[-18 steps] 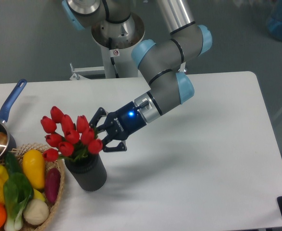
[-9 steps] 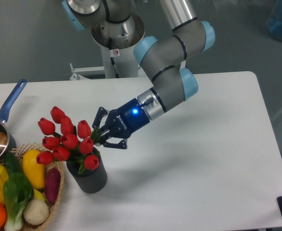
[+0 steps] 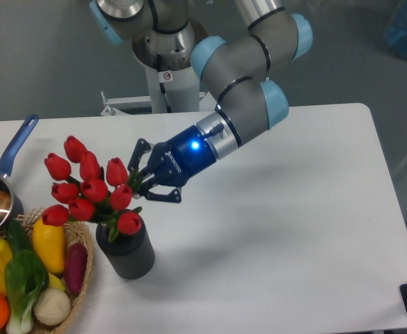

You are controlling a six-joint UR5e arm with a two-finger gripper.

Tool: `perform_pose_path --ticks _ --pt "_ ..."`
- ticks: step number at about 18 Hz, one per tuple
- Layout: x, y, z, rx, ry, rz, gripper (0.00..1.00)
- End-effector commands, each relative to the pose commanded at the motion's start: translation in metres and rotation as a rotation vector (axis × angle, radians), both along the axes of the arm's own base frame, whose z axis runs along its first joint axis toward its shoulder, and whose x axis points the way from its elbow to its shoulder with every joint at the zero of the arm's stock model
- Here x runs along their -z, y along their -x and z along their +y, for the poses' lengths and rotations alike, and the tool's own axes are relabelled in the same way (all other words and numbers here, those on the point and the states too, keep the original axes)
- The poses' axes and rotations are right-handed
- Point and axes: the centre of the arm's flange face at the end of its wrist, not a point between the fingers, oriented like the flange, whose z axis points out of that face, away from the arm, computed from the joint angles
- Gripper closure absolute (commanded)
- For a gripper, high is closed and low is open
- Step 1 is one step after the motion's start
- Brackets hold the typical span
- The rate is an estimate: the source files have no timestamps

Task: Pick up the flowers from the vase
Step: 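Lift the tulip bunch up out of the black vase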

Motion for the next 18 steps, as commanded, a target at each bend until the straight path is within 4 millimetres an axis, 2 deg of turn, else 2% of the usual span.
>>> perform_pose_path --ticks 5,11,13,15,18 --pt "-0.037 0.009 0.002 -0.014 -0.031 -0.053 1.0" --pt "-0.058 0.023 -0.002 -0.037 -0.042 -0.043 1.0" --pt "-0.071 0.028 -0.005 -0.048 -0.043 -0.042 1.0" --pt "-0.08 0.043 -0.013 -0.075 -0.046 -0.037 1.0" --pt "-0.082 0.061 -0.026 -0.111 -0.048 -0.021 1.0"
